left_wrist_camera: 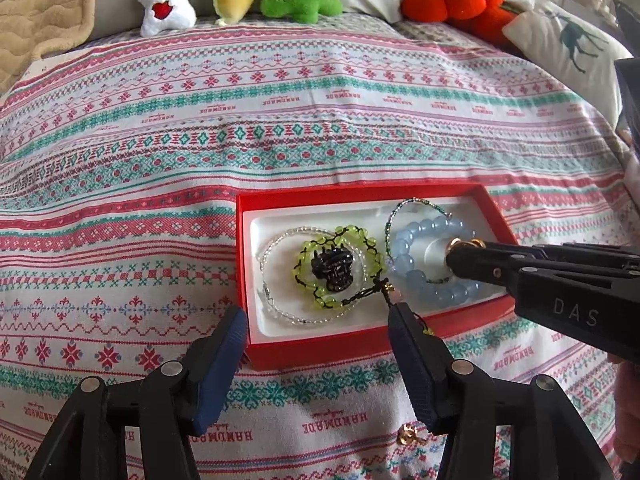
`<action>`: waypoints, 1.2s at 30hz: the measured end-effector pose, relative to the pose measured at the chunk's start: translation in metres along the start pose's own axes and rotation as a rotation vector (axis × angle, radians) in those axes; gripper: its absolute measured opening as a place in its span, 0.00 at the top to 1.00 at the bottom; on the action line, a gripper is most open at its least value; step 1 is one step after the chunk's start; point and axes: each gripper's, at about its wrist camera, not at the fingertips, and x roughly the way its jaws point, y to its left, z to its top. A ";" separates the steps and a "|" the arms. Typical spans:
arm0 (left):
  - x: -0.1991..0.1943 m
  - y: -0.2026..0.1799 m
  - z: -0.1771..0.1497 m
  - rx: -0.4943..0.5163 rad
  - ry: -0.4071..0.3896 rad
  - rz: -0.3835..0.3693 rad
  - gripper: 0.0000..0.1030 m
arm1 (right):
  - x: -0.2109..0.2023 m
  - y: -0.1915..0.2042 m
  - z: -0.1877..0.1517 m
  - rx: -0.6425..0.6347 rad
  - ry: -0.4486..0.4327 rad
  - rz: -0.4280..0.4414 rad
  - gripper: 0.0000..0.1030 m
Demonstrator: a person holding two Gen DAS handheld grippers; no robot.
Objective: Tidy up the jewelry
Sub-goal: 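Carry the clip and gold ring into the red box and open both tools, then withdraw both tools from the box toward the small gold earrings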
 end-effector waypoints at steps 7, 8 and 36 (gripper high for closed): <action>-0.005 0.001 -0.005 -0.004 0.023 -0.005 0.34 | -0.006 -0.002 -0.002 -0.004 0.009 0.001 0.86; -0.006 0.001 -0.006 -0.004 0.025 -0.005 0.32 | -0.008 -0.001 -0.003 -0.005 0.008 0.004 0.83; -0.024 -0.003 -0.043 0.030 0.084 -0.004 0.22 | -0.060 -0.010 -0.050 -0.087 -0.001 -0.045 0.42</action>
